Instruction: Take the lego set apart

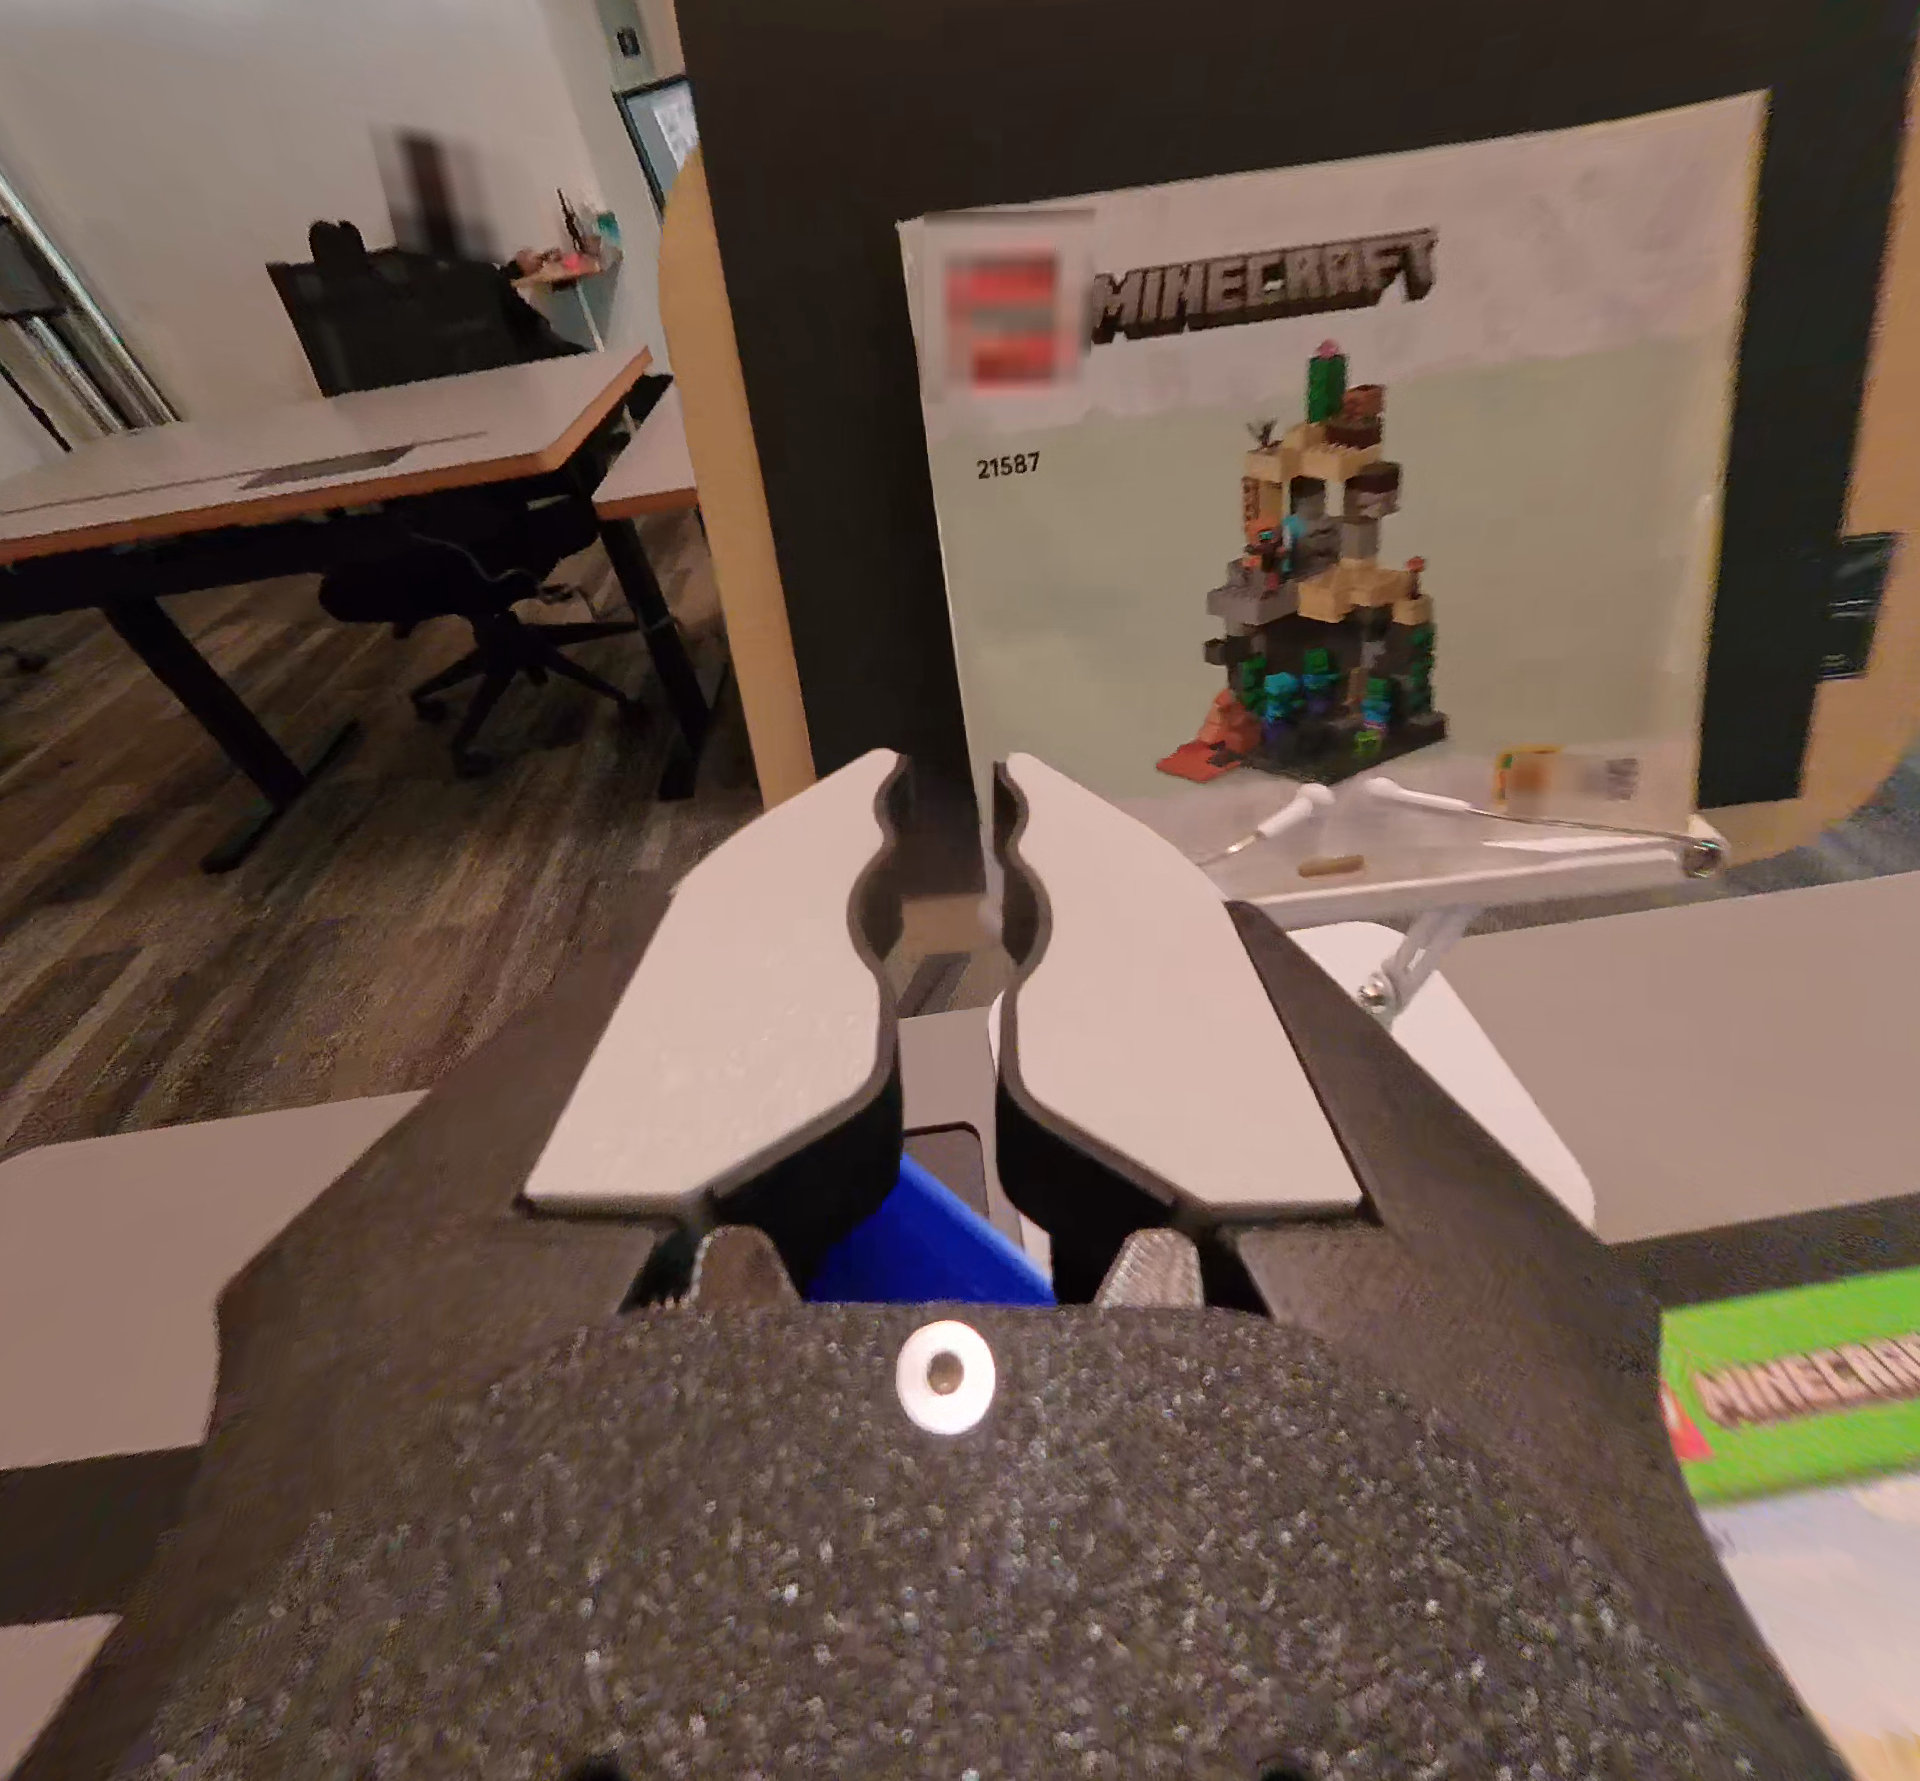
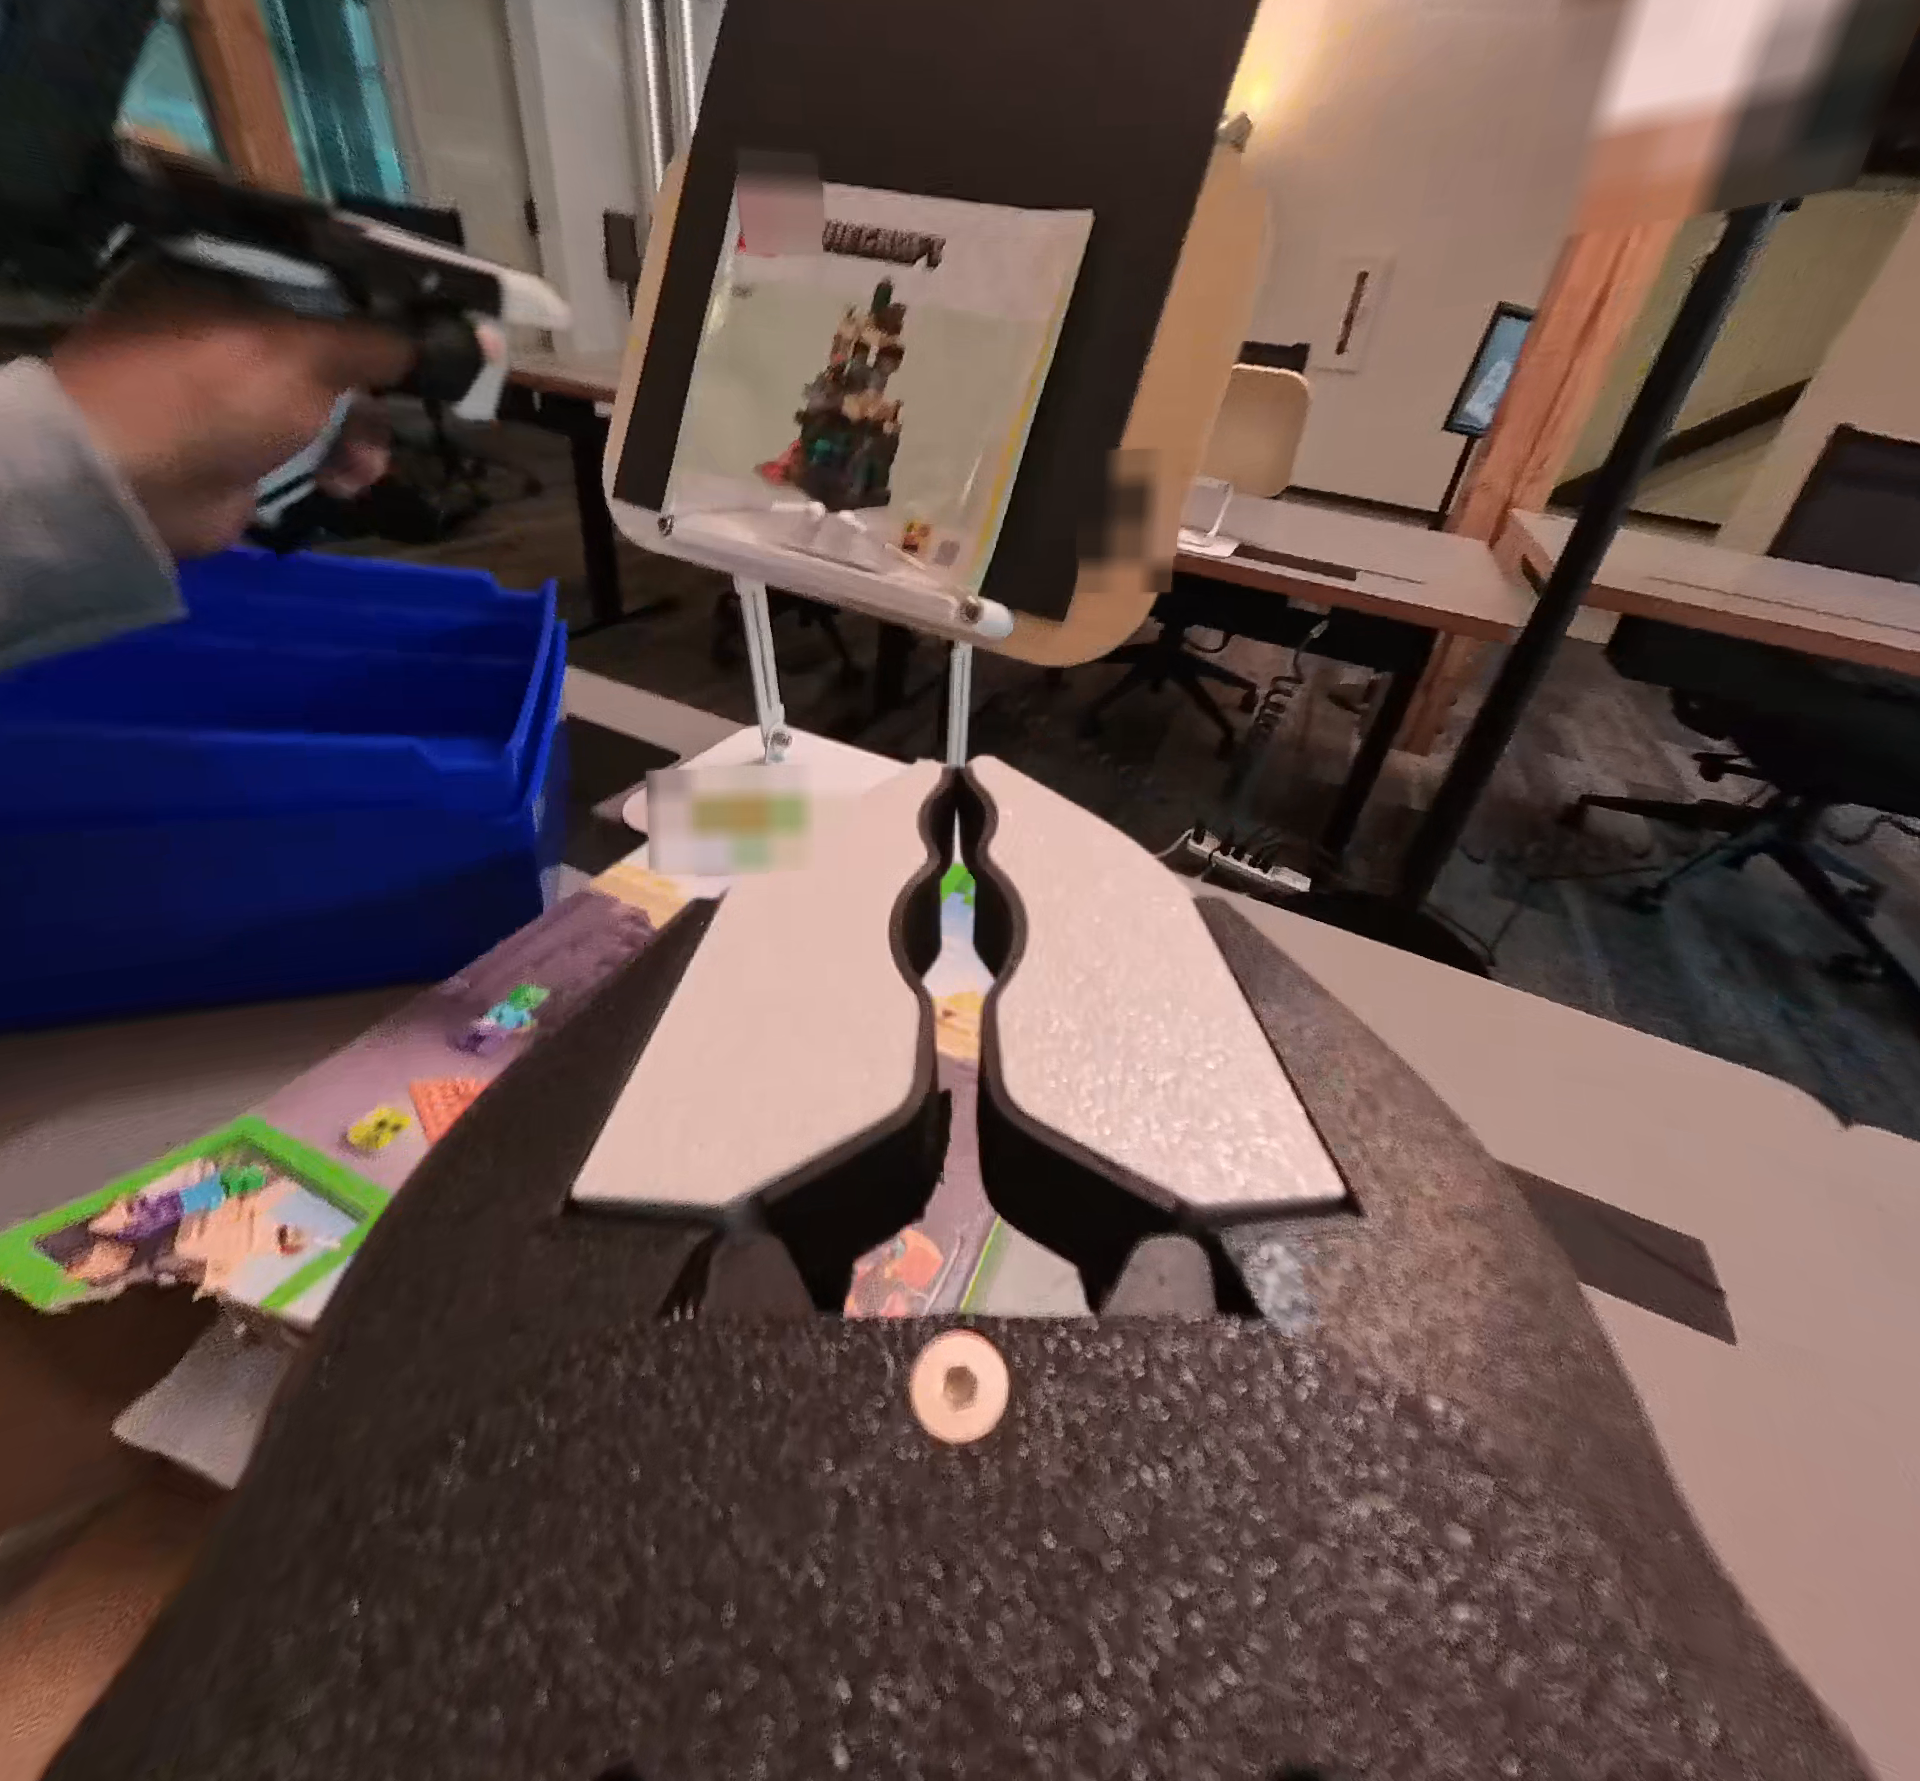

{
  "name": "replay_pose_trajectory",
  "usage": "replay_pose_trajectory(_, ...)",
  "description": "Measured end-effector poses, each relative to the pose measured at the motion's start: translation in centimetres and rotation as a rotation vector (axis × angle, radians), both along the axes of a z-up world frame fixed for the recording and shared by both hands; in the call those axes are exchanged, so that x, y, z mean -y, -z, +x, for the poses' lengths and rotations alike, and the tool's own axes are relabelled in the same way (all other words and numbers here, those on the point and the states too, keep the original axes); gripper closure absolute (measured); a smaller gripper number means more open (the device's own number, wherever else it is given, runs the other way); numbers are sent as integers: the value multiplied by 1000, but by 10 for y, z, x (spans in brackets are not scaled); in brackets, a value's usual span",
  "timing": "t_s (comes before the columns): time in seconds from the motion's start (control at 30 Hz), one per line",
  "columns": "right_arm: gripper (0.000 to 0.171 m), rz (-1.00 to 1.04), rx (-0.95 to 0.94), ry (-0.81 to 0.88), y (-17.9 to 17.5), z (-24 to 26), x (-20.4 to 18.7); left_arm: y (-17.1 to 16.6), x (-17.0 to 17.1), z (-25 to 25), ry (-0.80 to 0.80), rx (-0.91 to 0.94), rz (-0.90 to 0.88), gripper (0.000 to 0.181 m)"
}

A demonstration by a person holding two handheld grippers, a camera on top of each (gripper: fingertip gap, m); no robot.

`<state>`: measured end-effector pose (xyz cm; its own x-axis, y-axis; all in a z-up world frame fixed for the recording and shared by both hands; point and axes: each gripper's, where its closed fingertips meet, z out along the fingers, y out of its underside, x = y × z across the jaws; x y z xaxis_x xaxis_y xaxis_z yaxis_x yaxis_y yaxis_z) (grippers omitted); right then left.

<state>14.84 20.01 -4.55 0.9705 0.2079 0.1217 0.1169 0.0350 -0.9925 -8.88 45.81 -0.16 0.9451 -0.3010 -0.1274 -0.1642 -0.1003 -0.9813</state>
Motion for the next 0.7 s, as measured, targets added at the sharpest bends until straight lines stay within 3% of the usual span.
replay_pose_trajectory(0.2, 171, -37, 39, -64, 12, -7, -2, 15, -49, 13, 35, -33, -61, 148)
replay_pose_trajectory(0.37, 171, -48, 12, -94, 13, -4, -3, 17, -65, 35, 190, -39, -42, 126)
replay_pose_trajectory(0.57, 171, -44, -10, -140, 12, -6, -2, 23, -70, 45, 315, 0, -71, 131)
replay_pose_trajectory(0.7, 171, -38, -2, -184, 10, -14, 1, 24, -76, 43, 318, 1, -69, 139)
